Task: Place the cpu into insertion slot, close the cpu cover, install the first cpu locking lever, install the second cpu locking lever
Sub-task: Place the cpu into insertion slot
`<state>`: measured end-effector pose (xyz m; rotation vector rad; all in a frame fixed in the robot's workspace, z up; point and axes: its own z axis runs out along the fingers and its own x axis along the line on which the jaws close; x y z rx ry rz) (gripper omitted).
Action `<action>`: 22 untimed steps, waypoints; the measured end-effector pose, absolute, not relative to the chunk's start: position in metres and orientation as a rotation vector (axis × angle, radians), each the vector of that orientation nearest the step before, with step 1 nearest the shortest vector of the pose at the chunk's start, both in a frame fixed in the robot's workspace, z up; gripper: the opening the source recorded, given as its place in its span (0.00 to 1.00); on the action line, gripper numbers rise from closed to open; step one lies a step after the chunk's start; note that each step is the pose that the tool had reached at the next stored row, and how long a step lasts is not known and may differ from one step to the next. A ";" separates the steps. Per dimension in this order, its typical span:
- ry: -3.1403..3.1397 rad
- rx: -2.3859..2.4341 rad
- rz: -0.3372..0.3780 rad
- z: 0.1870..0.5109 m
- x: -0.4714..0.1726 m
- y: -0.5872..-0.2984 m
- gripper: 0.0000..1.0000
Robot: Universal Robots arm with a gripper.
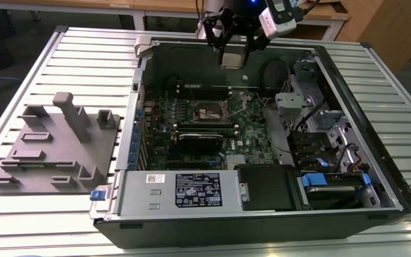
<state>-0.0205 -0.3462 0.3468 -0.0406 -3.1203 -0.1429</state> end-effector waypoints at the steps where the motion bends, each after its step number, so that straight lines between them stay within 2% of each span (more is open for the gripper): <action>1: -3.120 -0.041 -0.143 0.346 -0.021 -0.346 0.54; 22: -3.120 -0.041 -0.143 0.337 -0.021 -0.346 0.54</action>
